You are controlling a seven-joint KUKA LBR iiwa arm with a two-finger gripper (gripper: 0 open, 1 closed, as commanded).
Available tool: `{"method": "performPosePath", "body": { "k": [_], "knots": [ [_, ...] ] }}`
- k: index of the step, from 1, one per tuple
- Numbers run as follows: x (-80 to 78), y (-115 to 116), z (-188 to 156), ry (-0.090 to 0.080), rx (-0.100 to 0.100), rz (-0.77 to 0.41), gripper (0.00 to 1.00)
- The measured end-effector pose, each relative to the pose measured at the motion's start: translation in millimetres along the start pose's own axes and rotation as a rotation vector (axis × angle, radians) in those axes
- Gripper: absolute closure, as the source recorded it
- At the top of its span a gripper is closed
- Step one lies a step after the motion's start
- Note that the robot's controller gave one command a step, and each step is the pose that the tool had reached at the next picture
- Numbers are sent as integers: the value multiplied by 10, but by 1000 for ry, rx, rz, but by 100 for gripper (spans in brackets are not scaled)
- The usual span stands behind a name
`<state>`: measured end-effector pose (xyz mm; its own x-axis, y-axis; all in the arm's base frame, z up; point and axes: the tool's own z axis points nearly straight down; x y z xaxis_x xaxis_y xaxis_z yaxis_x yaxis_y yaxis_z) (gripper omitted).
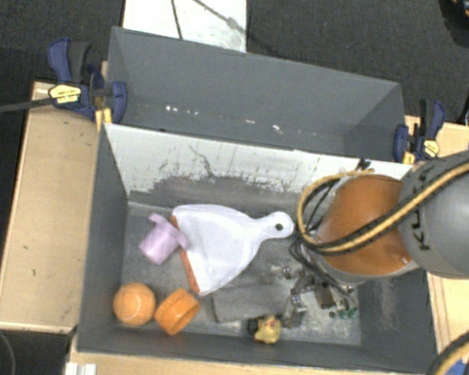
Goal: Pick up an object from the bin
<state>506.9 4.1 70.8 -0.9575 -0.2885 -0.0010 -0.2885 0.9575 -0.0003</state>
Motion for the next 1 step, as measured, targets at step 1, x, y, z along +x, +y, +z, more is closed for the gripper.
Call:
{"method": "performPosePath", "body": {
  "k": [1],
  "knots": [
    [2, 3, 6, 1, -1, -1, 0]
  ]
}}
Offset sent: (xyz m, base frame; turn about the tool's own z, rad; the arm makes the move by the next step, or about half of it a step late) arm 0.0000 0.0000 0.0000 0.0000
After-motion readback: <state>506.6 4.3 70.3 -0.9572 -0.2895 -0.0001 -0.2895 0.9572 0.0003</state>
